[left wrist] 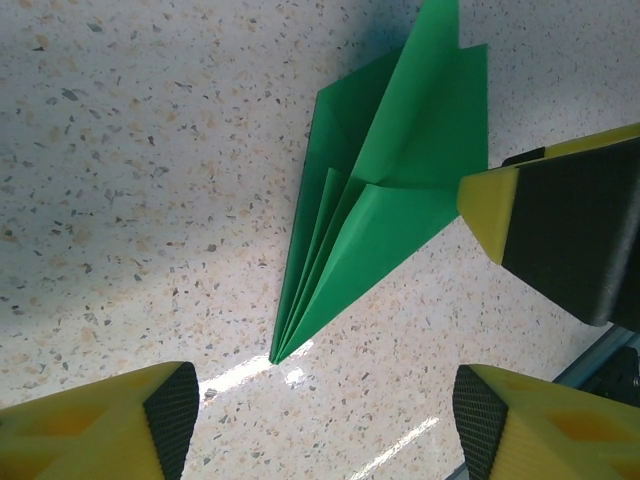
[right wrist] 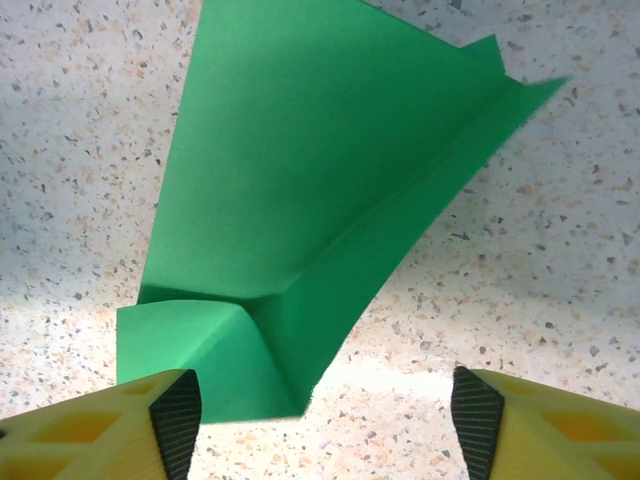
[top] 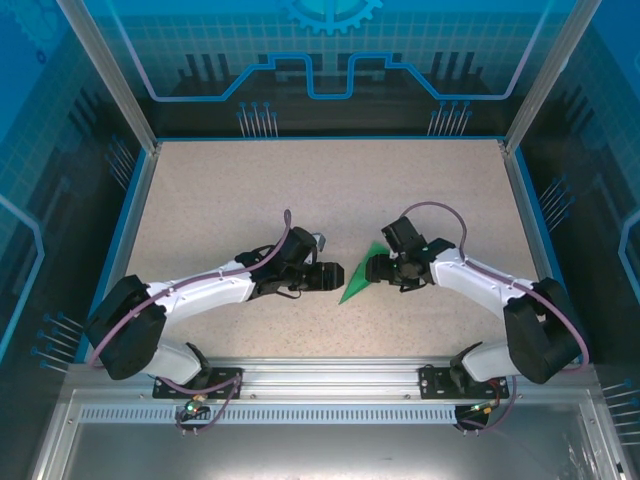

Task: Fold a paper plane with a square sheet of paper (fold left side to right side)
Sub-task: Pick up the paper plane at the center of the table, then place the paper plane at the center of the table.

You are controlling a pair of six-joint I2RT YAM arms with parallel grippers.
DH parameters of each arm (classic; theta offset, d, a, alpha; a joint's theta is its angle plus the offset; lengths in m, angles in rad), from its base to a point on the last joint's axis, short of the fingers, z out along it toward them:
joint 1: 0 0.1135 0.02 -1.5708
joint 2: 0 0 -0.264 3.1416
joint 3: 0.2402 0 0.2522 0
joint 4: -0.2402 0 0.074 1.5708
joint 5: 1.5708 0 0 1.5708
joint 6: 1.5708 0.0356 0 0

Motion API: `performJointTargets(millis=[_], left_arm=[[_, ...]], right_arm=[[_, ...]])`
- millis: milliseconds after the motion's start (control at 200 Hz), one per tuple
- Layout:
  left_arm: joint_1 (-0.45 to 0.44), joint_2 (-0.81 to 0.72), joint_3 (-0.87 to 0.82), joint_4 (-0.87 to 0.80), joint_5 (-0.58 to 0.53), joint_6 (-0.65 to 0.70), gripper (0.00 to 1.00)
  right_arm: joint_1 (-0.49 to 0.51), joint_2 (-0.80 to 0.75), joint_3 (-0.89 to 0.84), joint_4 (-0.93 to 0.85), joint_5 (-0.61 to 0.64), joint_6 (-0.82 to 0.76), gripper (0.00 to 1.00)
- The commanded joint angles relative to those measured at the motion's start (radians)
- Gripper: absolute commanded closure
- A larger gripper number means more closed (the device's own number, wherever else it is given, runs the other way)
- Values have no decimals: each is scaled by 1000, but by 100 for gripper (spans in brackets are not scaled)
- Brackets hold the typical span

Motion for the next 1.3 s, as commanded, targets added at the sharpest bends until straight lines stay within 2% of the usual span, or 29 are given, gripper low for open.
performJointTargets(millis=[0, 220, 270, 325, 460, 530, 610, 725, 830, 915, 1145, 1210, 1295], left_arm=[[8, -14, 4, -18, -19, 14, 28], [8, -20, -2, -19, -21, 8, 28], [8, -20, -3, -19, -22, 7, 27], [8, -22, -3, -21, -24, 6, 27], [8, -47, -10, -35, -58, 6, 27], [7, -73, -12, -53, -90, 11, 26], [7, -113, -15, -80, -136, 14, 26], [7, -188, -28, -108, -198, 16, 24], [9, -253, -45, -120, -231, 17, 19], [8, -278, -52, -131, -243, 20, 17], [9, -270, -47, -147, -238, 10, 17], [9, -264, -44, -147, -236, 8, 17], [8, -260, -40, -148, -237, 8, 16]], right_arm=[[-8, 12, -38, 54, -46, 43, 28], [-10, 82, -17, 144, -130, 78, 30], [-10, 96, -20, 152, -138, 81, 35], [-10, 104, -28, 171, -156, 87, 45], [-8, 67, -33, 188, -196, 68, 86], [-2, 24, -19, 175, -212, 23, 100], [-1, -16, 0, 168, -274, -47, 100], [-5, -40, -1, 162, -428, -149, 100], [-12, 0, -43, 183, -555, -191, 100], [-29, 66, -85, 211, -606, -207, 100], [-145, 137, -166, 225, -556, -230, 99], [-162, 129, -164, 193, -520, -246, 94], [-165, 108, -146, 122, -438, -265, 83]])
